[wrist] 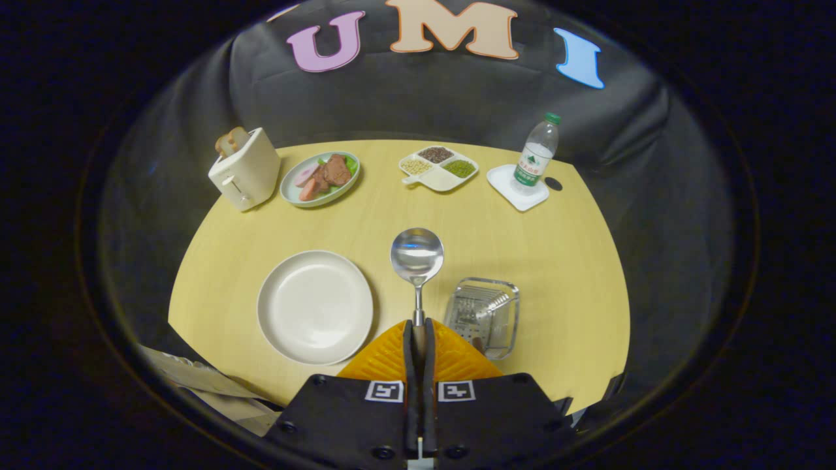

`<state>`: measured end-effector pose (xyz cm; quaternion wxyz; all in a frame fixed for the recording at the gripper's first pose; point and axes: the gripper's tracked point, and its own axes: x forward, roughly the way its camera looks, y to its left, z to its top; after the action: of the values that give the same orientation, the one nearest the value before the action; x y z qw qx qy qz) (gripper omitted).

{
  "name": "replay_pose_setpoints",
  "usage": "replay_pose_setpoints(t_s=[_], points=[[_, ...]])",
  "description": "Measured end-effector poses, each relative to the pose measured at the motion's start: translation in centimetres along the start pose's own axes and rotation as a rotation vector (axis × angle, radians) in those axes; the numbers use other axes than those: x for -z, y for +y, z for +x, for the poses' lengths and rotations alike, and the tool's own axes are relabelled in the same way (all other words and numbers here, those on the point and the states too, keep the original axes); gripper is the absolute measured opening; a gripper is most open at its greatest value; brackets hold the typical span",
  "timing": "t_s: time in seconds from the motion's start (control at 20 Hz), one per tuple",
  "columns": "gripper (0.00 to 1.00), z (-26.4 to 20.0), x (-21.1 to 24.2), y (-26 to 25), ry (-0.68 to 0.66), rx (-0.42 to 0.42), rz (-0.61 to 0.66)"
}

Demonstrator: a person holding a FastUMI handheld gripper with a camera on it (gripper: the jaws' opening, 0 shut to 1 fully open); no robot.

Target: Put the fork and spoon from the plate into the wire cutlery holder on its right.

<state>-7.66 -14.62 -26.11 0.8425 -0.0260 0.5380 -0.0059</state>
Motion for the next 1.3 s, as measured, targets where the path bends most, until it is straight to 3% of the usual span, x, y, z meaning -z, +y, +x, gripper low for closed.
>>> replay_pose_setpoints(t_s=[0.6, 1.3], points=[[0.05, -0.5, 2.4, -6.8, 0.142, 0.066, -0.110], [0.11, 1.3, 3.9, -6.9, 0.186, 0.051, -0.103]])
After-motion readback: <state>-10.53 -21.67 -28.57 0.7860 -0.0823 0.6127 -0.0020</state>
